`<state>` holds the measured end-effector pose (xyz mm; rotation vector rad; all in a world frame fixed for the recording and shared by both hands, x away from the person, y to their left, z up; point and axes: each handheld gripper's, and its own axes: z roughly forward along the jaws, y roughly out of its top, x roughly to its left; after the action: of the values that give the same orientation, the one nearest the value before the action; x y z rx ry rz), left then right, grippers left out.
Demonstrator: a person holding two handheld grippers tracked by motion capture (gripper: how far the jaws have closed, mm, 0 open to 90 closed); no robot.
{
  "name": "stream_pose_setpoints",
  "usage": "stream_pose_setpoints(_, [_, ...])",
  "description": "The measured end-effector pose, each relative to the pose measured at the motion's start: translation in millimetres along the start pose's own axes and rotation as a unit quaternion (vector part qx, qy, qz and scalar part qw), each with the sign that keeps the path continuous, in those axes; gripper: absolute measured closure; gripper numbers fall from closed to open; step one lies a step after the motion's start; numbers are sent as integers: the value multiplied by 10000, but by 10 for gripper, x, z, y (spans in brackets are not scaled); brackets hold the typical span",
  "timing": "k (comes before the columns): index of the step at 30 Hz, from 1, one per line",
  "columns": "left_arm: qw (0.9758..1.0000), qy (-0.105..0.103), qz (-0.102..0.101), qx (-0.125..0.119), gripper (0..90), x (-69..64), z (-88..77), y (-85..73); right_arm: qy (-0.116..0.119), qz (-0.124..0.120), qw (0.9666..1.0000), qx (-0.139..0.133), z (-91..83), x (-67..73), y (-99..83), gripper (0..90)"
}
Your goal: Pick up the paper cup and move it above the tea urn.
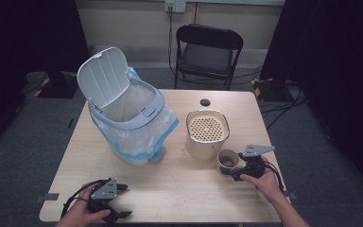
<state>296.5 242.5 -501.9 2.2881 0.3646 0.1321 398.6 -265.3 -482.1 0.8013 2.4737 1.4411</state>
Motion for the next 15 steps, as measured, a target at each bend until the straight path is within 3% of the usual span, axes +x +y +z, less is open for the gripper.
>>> stream_pose_setpoints(15, [10000,0,5,15,106,1,-2,1,-83,-200,9997,79,-27,22,15,261])
